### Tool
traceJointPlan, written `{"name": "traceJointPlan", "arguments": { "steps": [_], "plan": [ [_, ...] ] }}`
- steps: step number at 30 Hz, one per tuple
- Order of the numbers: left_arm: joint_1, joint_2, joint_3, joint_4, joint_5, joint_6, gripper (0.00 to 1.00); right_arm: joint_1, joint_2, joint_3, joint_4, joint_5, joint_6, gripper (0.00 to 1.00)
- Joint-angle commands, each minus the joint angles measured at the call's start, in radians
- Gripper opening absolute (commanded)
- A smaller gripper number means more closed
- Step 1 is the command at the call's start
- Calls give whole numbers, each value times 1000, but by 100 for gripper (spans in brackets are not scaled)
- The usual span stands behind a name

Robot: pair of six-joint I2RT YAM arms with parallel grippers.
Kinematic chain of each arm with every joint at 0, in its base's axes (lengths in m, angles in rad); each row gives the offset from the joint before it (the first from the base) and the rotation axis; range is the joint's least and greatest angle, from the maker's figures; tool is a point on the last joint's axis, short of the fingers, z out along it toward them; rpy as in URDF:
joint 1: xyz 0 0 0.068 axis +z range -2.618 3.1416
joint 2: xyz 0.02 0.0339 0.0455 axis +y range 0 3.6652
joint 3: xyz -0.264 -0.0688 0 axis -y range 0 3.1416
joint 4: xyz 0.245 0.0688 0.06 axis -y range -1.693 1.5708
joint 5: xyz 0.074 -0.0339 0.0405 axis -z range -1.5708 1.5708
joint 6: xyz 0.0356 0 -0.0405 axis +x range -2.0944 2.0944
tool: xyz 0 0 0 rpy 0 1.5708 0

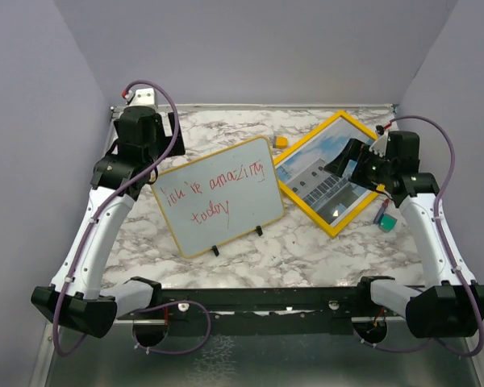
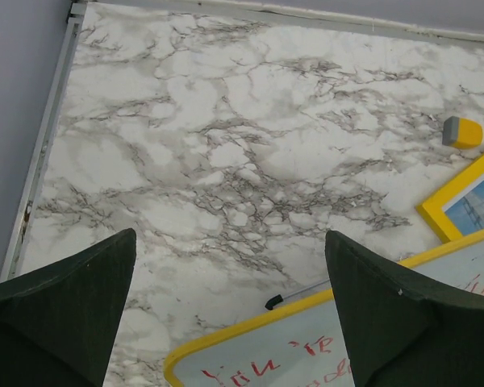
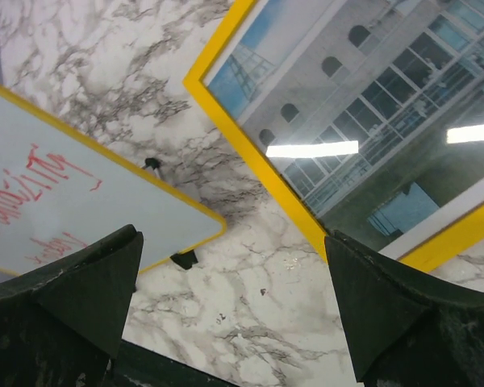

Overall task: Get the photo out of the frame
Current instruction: Move the distractor to the corner of the board.

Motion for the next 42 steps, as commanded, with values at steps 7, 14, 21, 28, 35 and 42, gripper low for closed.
{"name": "traceJointPlan", "arguments": {
  "steps": [7, 14, 21, 28, 35, 42],
  "plan": [
    [6, -128, -41, -14, -92, -132, 99, 1, -116, -176, 66, 28, 131, 100],
    [6, -253, -92, 8, 39, -167, 99, 34, -178, -368, 208, -203, 217, 100],
    [6, -299, -110, 20, 166, -191, 99, 214, -171, -393, 100, -29, 203, 100],
    [6, -298, -118, 22, 178, -203, 99, 292, -253, -488, 138, 36, 280, 100],
    [6, -294, -122, 26, 193, -219, 99, 398, -250, -583, 244, -58, 324, 100],
    [6, -292, -140, 31, 209, -235, 99, 596, -165, -626, 493, -37, 442, 100]
  ]
}}
